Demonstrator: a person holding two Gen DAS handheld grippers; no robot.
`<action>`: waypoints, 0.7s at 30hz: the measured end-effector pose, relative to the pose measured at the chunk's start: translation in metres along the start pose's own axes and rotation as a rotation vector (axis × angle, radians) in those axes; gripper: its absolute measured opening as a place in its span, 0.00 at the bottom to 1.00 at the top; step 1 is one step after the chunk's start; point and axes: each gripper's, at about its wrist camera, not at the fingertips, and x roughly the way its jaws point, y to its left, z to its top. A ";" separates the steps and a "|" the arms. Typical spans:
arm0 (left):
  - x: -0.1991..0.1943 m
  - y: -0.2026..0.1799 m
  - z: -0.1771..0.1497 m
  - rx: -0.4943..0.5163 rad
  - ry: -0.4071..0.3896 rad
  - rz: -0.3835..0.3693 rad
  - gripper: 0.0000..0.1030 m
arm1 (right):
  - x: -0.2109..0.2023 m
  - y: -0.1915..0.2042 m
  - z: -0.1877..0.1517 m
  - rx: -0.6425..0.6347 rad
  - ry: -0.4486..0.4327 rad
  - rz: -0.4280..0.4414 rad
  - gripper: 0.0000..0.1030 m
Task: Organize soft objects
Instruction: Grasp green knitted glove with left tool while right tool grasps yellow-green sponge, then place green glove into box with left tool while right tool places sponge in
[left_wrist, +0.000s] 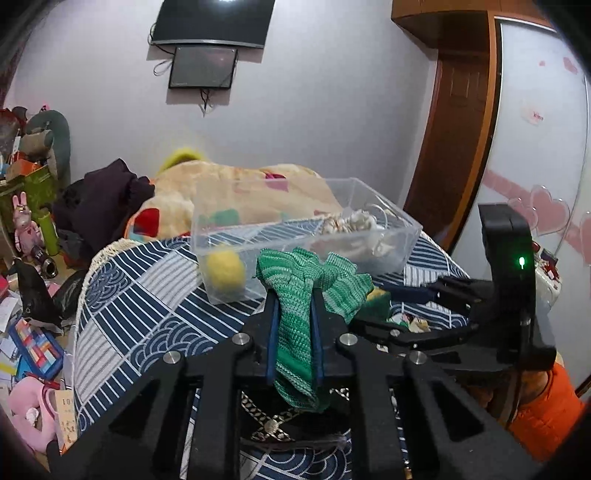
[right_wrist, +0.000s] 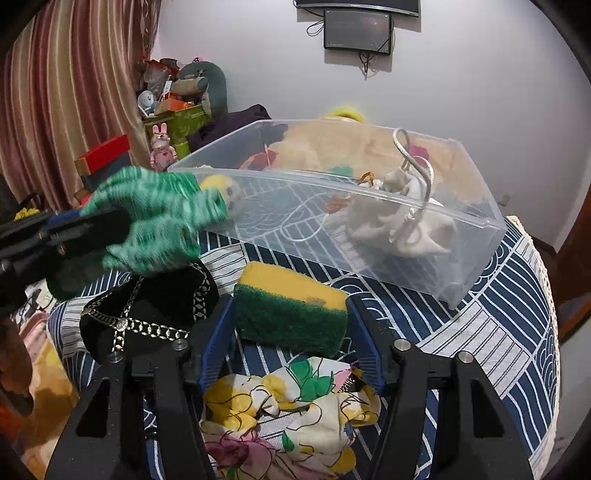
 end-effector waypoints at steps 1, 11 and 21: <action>-0.001 0.001 0.002 -0.005 -0.006 0.003 0.14 | -0.001 0.000 -0.001 -0.001 -0.003 -0.004 0.39; -0.008 0.011 0.012 -0.021 -0.036 0.026 0.14 | -0.021 -0.012 -0.001 0.021 -0.023 0.008 0.47; -0.007 0.009 0.016 -0.004 -0.036 0.026 0.14 | 0.006 -0.019 0.008 0.035 0.072 0.109 0.63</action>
